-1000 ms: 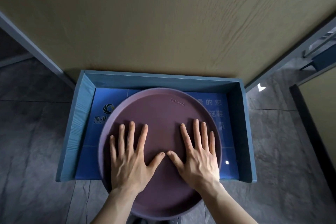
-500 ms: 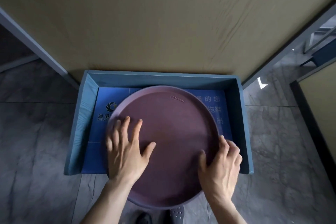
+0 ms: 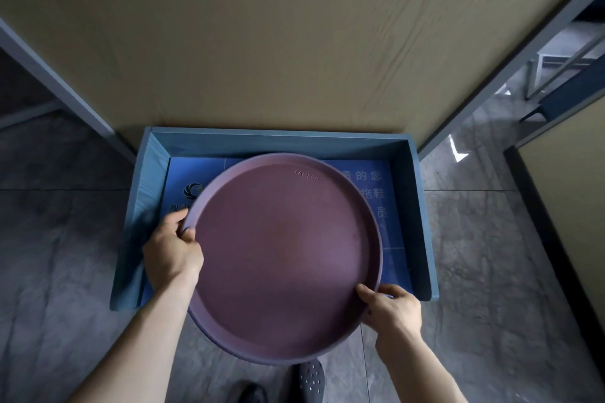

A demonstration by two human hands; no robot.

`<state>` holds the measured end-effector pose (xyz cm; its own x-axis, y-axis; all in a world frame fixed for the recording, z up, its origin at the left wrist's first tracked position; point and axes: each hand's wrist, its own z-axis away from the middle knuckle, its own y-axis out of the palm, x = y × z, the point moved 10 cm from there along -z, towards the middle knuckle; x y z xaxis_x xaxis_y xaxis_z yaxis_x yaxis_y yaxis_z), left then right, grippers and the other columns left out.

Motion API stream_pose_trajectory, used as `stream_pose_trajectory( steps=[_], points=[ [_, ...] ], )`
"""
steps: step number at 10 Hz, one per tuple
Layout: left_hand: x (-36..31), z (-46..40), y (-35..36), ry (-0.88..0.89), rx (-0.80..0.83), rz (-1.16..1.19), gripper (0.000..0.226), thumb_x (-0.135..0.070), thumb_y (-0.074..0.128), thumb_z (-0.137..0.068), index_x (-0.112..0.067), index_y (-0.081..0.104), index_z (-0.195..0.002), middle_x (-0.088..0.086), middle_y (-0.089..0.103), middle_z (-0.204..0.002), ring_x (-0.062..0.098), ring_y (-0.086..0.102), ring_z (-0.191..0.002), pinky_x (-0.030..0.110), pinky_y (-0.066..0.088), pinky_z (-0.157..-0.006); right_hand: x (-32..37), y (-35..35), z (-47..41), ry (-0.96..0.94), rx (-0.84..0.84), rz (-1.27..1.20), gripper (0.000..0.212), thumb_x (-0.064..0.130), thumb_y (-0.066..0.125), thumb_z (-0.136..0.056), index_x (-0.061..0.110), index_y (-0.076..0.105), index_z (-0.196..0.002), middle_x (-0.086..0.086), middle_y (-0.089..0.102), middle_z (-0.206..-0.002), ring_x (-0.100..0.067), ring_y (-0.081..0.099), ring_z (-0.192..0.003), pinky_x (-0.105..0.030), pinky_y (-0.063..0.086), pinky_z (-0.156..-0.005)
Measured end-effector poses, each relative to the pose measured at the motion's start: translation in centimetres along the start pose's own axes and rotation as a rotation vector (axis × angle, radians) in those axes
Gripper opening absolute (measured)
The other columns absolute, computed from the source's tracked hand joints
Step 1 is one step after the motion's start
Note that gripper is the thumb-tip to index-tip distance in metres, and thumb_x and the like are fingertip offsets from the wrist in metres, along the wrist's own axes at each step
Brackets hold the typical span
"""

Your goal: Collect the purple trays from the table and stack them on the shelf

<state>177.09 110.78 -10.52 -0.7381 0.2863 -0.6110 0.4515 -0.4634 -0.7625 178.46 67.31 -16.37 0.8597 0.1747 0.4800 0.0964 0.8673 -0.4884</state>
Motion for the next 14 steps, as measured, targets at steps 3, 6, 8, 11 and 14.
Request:
stream_pose_trajectory(
  steps=[3,6,8,11,14],
  points=[
    [1.4,-0.9,0.4,-0.100,0.037,0.091,0.033,-0.002,0.062,-0.088,-0.028,0.062,-0.108,0.005,0.074,-0.098,0.028,0.065,-0.074,0.029,0.047,-0.062,0.7,0.4,-0.6,-0.021,0.007,-0.072,0.022,0.012,0.091,-0.073,0.013,0.073,-0.085,-0.013,0.075,-0.089,-0.035,0.074,-0.084,-0.053,0.061,-0.091],
    [0.0,0.2,0.8,0.044,0.087,-0.104,0.047,-0.007,0.062,-0.084,-0.018,0.052,-0.129,0.018,0.063,-0.125,0.041,0.061,-0.108,0.048,0.051,-0.089,4.0,-1.3,1.0,-0.338,-0.113,0.255,0.043,0.033,0.085,-0.079,0.022,0.075,-0.120,-0.002,0.073,-0.110,-0.030,0.067,-0.108,-0.042,0.052,-0.096],
    [-5.0,7.4,3.1,0.533,0.134,-0.478,0.092,-0.062,0.069,-0.073,-0.028,0.037,-0.152,0.012,0.032,-0.159,0.041,0.032,-0.142,0.055,0.028,-0.112,9.5,4.4,6.5,-1.078,-0.095,0.903,0.092,0.059,0.067,-0.085,0.036,0.023,-0.164,-0.010,0.019,-0.173,-0.032,0.017,-0.160,-0.047,0.031,-0.124],
    [-3.0,10.4,6.9,0.638,0.365,-0.632,0.111,-0.090,0.044,-0.062,-0.040,0.016,-0.157,0.003,0.007,-0.169,0.034,0.003,-0.155,0.054,0.011,-0.123,7.5,8.5,5.3,-1.125,0.079,1.179,0.098,0.089,0.027,-0.081,0.044,0.001,-0.164,-0.006,-0.009,-0.176,-0.029,-0.011,-0.162,-0.048,-0.002,-0.131],
    [-4.1,11.0,5.9,0.652,0.387,-0.700,0.105,-0.091,0.026,-0.071,-0.038,0.001,-0.158,0.005,-0.002,-0.170,0.033,-0.003,-0.156,0.054,0.001,-0.123,9.3,8.2,7.5,-1.017,0.161,1.280,0.093,0.078,0.038,-0.090,0.039,-0.003,-0.165,-0.007,-0.017,-0.174,-0.032,-0.015,-0.161,-0.053,0.000,-0.131]
  ],
)
